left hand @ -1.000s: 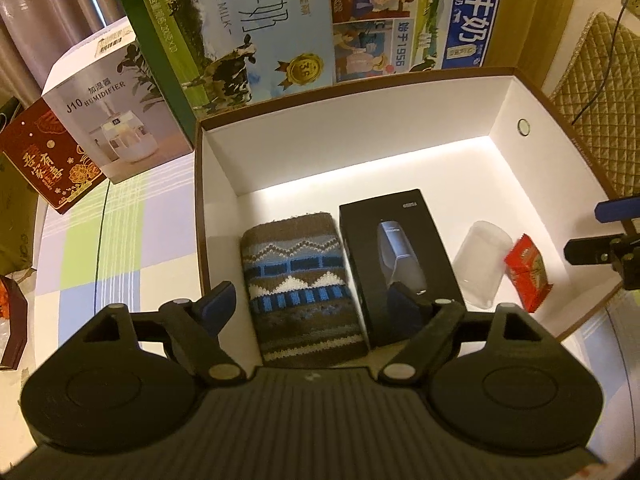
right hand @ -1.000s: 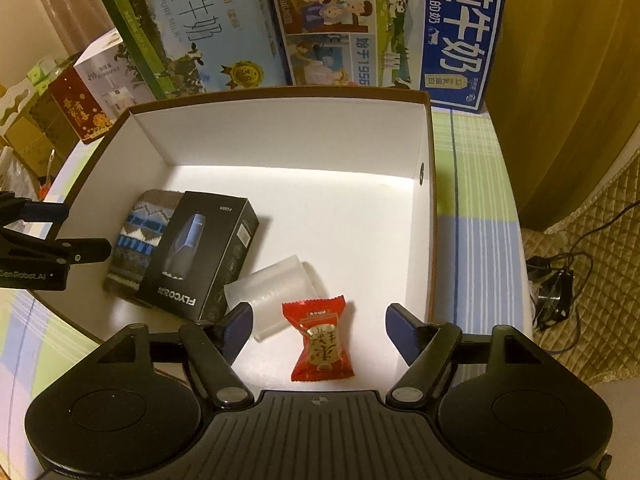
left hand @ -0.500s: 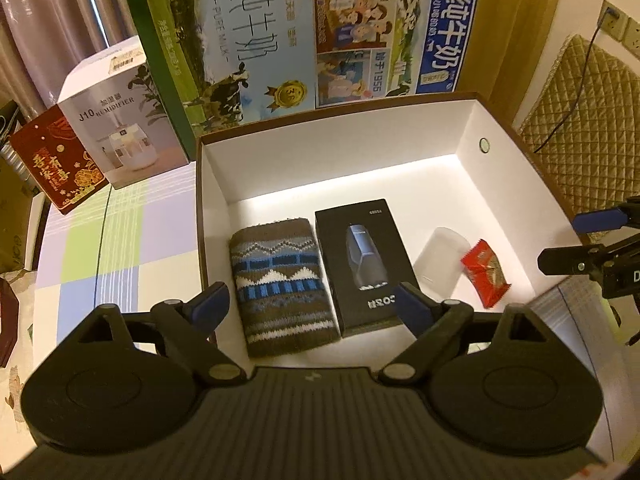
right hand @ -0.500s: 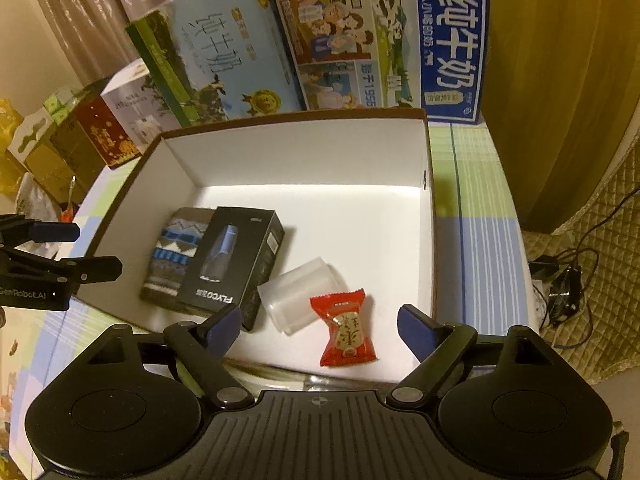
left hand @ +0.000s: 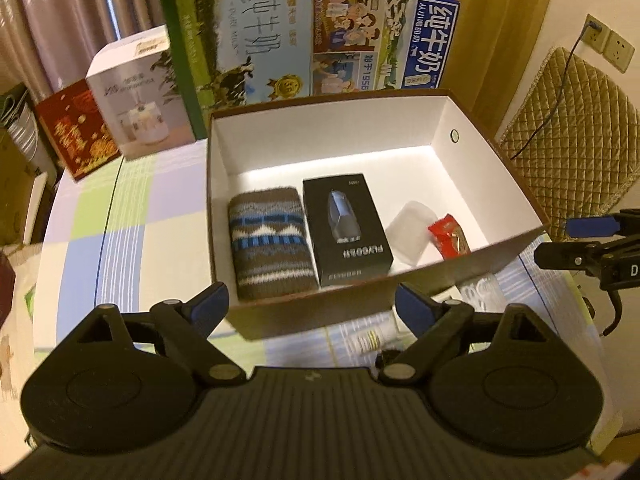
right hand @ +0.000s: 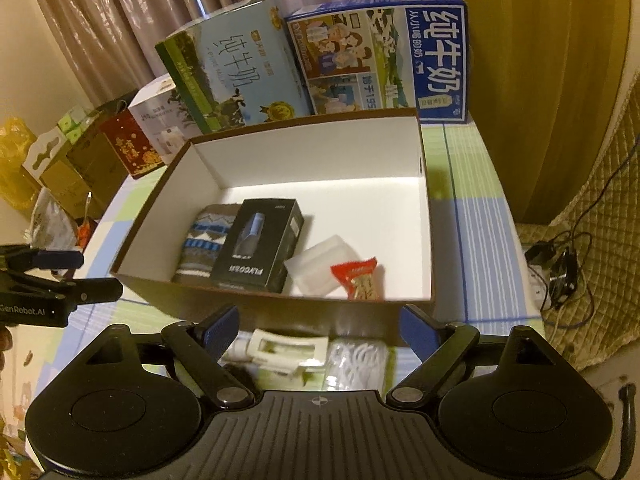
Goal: Organize objects
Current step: 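Lift both tools out of the box and move toward the cotton swab bag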
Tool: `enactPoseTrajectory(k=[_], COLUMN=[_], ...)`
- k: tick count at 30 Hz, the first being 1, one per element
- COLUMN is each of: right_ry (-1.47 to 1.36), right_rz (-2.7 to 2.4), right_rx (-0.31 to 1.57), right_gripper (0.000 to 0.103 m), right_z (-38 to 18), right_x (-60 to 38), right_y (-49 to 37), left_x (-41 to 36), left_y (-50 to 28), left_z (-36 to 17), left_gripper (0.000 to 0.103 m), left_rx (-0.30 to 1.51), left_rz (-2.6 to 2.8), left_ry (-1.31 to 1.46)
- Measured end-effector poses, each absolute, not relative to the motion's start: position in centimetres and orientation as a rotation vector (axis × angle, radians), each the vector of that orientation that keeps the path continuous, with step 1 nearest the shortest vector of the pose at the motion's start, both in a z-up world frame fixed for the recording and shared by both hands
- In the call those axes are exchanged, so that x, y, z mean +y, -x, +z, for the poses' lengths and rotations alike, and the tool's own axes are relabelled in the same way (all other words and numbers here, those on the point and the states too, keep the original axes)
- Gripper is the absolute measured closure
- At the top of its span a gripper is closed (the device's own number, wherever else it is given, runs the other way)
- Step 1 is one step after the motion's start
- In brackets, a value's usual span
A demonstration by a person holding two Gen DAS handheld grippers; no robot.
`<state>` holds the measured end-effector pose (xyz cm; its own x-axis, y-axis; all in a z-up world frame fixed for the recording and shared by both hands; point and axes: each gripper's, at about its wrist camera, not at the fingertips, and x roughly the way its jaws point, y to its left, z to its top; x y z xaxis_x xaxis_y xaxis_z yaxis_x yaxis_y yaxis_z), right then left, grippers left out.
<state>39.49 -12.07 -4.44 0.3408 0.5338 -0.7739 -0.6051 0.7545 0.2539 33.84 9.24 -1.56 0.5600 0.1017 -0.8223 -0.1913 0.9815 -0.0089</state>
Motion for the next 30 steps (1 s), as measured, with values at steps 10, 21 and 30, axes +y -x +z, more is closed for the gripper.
enactPoseTrajectory(k=[10, 21, 30], right_ry=[0.057, 0.045, 0.045], right_rz=[0.734, 0.721, 0.712], right_rx=[0.975, 1.01, 1.05], right_gripper=[0.018, 0.018, 0.018], right_z=[-4.3, -5.5, -6.8], right_x=[-13.5, -15.2, -16.0], right_y=[-36.3, -33.3, -31.6], left_x=[8.0, 5.9, 5.1], left_y=[-29.6, -26.7, -24.5], left_z=[-2.0, -3.5, -5.4], left_gripper=[0.015, 0.015, 0.015], left_rx=[0.978, 1.01, 1.052], left_rz=[0.21, 0.223, 0.226], left_ry=[0.133, 0.145, 0.184])
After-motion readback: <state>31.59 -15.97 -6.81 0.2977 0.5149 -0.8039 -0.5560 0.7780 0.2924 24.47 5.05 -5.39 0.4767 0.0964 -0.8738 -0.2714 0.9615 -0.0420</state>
